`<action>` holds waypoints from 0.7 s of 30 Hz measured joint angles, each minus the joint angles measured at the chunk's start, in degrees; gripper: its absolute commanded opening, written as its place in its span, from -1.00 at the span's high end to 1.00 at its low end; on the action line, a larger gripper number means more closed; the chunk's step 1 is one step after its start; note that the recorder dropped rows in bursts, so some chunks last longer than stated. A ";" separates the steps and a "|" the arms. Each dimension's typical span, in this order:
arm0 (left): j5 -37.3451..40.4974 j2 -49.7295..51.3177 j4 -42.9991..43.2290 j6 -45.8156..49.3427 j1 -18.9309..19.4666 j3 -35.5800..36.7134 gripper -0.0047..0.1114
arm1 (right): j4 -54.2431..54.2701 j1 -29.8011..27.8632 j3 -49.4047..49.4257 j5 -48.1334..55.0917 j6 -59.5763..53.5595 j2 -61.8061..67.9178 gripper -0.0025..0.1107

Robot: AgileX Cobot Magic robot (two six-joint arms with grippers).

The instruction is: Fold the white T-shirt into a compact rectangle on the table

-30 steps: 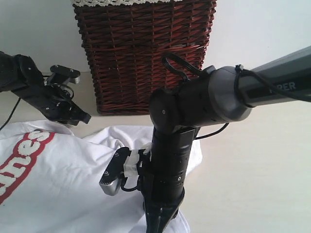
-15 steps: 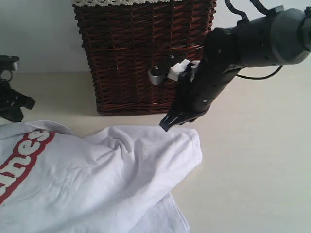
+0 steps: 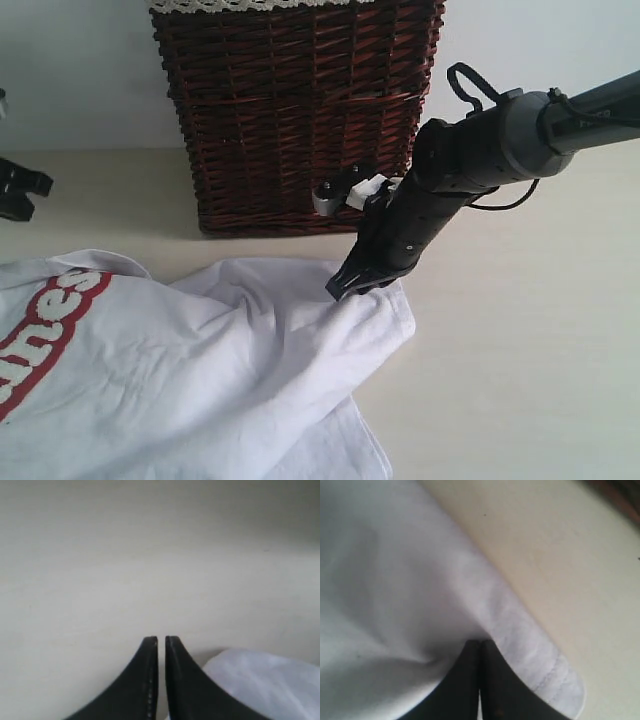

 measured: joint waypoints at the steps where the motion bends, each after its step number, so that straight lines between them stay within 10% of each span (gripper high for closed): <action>1: 0.99 -1.53 -1.62 1.67 0.00 0.00 0.79 | 0.00 0.00 0.00 0.00 0.11 0.05 0.96; 13: 25.64 -12.03 -5.69 7.46 -2.28 3.89 0.92 | -9.98 0.23 -0.46 -0.70 10.66 0.15 0.96; 21: 11.16 -11.54 -1.31 4.77 -7.54 15.29 0.92 | -14.82 0.23 -0.57 -0.96 15.68 0.15 0.96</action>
